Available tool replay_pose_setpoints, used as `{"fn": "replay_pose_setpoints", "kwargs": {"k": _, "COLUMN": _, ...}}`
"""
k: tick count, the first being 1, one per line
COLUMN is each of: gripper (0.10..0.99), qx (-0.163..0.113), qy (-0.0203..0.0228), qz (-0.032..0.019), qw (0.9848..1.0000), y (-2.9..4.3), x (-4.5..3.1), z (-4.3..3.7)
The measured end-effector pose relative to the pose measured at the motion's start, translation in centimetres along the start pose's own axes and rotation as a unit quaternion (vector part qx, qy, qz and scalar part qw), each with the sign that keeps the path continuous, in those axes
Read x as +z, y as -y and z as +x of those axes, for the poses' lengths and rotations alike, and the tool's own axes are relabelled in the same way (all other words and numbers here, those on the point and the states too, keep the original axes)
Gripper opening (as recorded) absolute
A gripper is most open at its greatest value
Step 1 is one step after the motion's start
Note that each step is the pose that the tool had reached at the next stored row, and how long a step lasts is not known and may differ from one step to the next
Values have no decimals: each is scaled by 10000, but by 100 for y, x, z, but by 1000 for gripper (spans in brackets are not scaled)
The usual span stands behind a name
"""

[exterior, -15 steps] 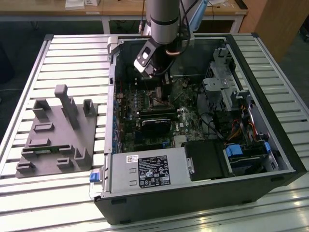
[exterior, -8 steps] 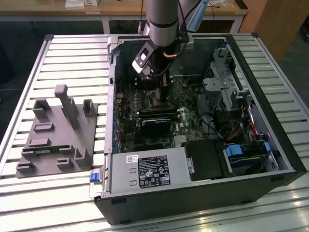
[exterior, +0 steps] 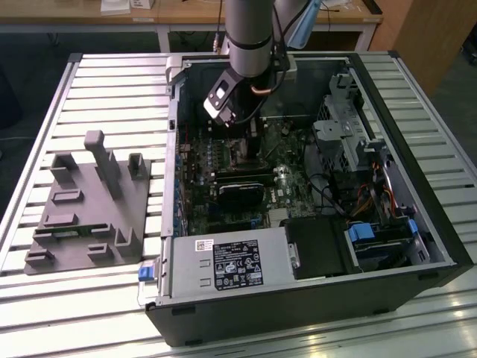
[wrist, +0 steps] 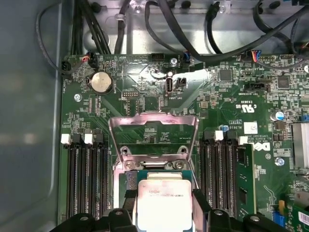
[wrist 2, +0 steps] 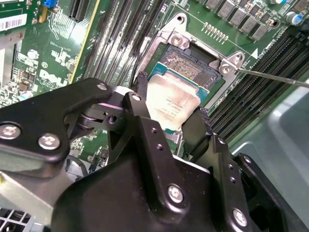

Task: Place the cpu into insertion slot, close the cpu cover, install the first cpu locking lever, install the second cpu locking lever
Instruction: 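Place the cpu into insertion slot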

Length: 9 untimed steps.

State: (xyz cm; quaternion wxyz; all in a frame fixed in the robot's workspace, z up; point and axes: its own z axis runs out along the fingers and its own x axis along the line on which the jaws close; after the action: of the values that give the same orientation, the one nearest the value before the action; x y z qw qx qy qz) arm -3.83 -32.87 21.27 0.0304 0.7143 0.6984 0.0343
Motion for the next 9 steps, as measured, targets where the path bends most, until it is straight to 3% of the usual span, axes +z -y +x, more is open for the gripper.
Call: {"fn": "replay_pose_setpoints", "kwargs": {"k": 9, "gripper": 537, "qx": -47, "qy": -16, "qz": -18, "qw": 10000, "y": 61, "x": 41, "z": 16}}
